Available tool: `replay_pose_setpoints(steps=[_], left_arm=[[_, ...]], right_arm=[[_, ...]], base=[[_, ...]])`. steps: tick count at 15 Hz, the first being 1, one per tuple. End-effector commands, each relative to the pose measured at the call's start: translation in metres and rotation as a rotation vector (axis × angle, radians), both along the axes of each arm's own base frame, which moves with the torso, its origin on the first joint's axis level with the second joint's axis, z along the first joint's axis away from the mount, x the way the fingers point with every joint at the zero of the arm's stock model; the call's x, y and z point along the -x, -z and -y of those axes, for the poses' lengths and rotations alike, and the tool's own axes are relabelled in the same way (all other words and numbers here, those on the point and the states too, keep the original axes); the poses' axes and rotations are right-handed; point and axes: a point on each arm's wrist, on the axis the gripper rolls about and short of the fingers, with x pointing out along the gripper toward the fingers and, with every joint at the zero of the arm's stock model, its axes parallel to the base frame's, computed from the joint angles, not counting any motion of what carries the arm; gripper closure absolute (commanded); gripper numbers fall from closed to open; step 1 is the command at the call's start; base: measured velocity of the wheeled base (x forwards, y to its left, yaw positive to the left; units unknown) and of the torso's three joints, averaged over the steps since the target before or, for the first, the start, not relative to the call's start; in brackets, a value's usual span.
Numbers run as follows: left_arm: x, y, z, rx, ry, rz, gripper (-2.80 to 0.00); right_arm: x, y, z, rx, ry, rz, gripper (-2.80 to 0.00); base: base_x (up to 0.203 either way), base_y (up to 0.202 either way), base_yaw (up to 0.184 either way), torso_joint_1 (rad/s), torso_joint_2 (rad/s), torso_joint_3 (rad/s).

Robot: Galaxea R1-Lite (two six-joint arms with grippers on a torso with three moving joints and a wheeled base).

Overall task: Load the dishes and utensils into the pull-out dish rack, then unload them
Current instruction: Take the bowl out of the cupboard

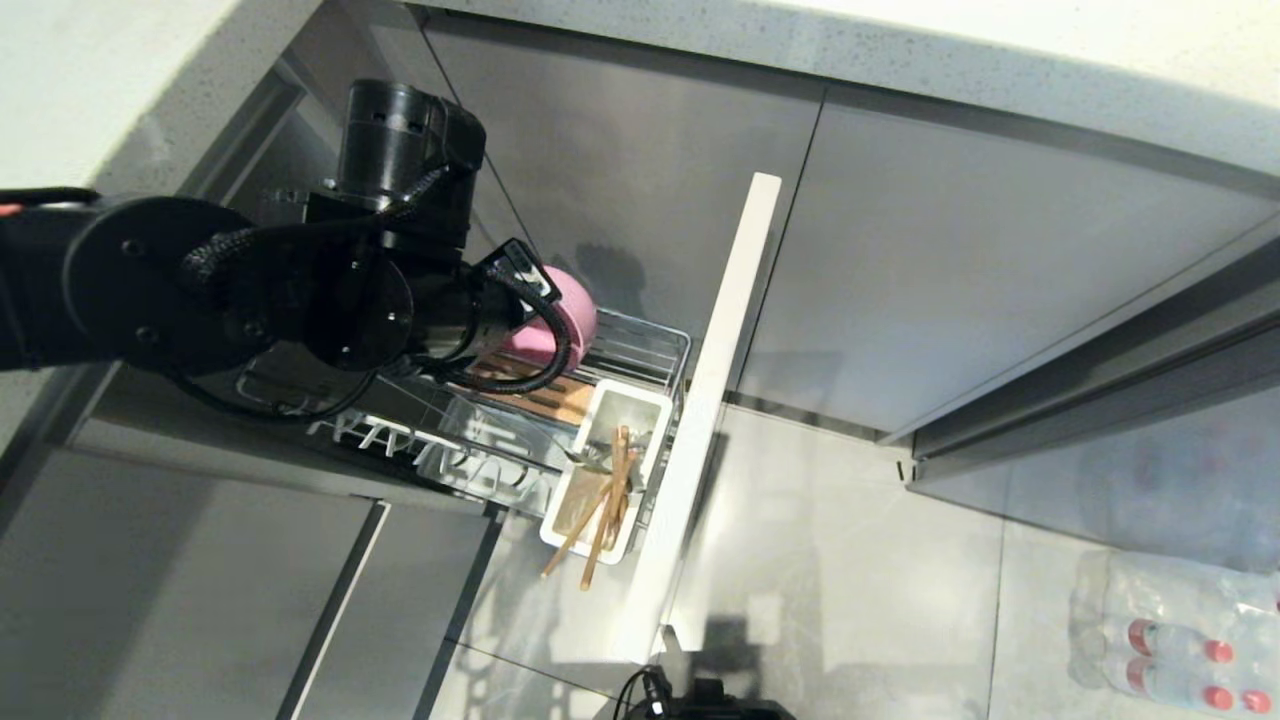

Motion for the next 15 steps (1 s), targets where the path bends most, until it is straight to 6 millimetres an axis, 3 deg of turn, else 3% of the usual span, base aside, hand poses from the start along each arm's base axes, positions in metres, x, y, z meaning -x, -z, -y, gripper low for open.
replay_pose_setpoints(steps=[1,4,9,15], left_arm=[[-0.011,0.004,0.000,-0.001,-0.012,-0.007,-2.80],[-0.021,-0.003,0.004,0.027,0.064,0.023,-2.80],[-0.042,0.010,0.002,0.022,0.059,0.004,-2.80],[-0.054,0.007,-0.003,0.058,0.107,0.004,-2.80]], right_arm=[[0.000,0.000,0.000,0.000,-0.001,-0.001,0.00],[0.000,0.000,0.000,0.000,0.000,0.001,0.00],[0.000,0.000,0.000,0.000,-0.001,-0.001,0.00],[0.000,0.000,0.000,0.000,0.000,-0.001,0.00]], base=[[0.000,0.000,0.000,0.000,0.00,0.000],[0.000,0.000,0.000,0.000,0.00,0.000],[0.000,0.000,0.000,0.000,0.00,0.000],[0.000,0.000,0.000,0.000,0.00,0.000]])
